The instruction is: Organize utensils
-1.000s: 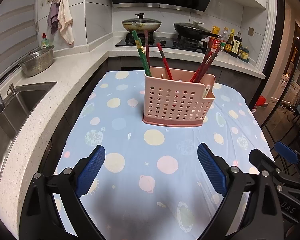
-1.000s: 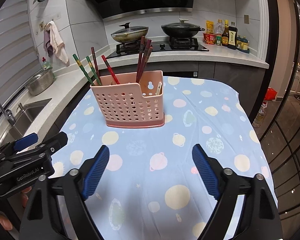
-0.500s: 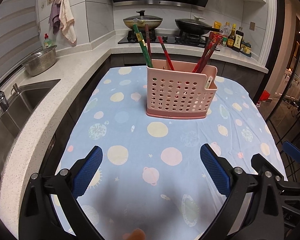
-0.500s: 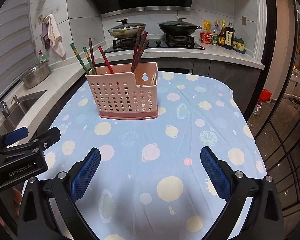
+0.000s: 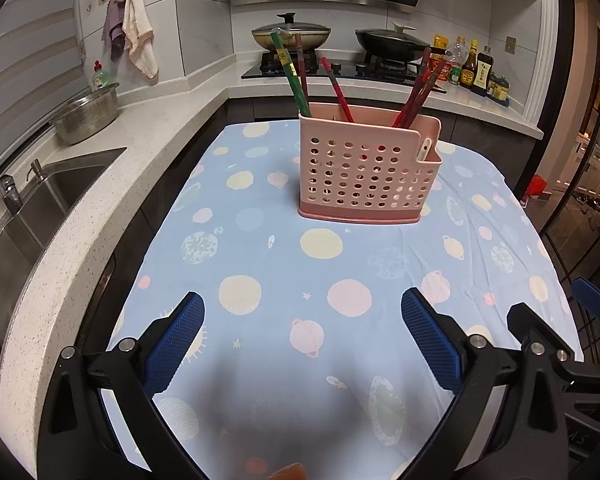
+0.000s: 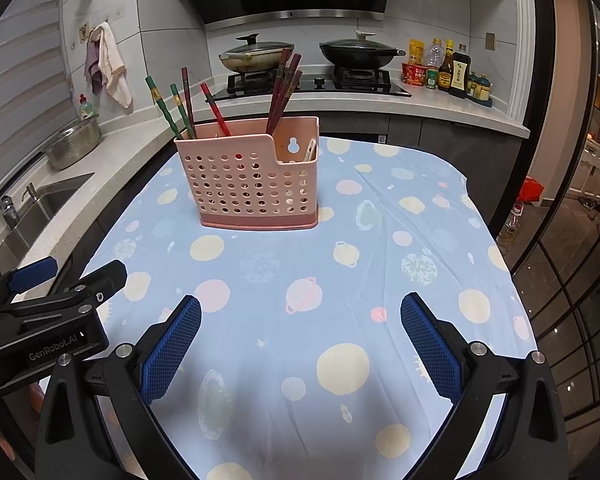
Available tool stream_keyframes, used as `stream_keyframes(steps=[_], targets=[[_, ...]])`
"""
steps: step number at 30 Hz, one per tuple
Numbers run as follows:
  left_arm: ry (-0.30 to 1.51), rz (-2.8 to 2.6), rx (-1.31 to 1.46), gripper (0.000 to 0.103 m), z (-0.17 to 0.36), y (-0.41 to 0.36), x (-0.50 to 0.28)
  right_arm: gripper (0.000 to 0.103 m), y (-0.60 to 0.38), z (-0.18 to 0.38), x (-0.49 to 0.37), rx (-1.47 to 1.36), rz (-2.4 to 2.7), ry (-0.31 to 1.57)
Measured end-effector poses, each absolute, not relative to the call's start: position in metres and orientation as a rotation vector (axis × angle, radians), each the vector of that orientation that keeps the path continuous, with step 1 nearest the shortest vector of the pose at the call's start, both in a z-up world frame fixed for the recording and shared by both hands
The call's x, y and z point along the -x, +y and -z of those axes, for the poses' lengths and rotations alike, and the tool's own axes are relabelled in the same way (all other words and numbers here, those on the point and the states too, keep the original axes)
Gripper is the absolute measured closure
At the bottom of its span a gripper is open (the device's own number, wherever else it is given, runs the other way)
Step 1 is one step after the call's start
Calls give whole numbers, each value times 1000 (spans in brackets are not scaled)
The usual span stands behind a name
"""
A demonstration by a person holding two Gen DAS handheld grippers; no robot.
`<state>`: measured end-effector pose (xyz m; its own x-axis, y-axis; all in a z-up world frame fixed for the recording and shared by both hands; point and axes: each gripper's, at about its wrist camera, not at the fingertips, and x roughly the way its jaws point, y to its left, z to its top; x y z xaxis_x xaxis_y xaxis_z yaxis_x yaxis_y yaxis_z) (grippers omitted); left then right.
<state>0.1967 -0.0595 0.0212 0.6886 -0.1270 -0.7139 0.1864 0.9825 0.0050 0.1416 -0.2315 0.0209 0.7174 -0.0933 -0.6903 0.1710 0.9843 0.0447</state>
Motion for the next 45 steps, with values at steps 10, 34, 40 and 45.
stream_keyframes(steps=[10, 34, 40, 45], targets=[[805, 153, -72, 8, -18, -54, -197, 7, -238, -17, -140, -104, 165, 769], [814, 92, -80, 8, -8, -38, -204, 7, -266, -8, -139, -125, 228, 785], [817, 82, -80, 9, -6, -37, -206, 7, -265, -7, -140, -121, 229, 785], [816, 80, -80, 9, -6, -35, -209, 7, -265, -5, -140, -118, 231, 788]])
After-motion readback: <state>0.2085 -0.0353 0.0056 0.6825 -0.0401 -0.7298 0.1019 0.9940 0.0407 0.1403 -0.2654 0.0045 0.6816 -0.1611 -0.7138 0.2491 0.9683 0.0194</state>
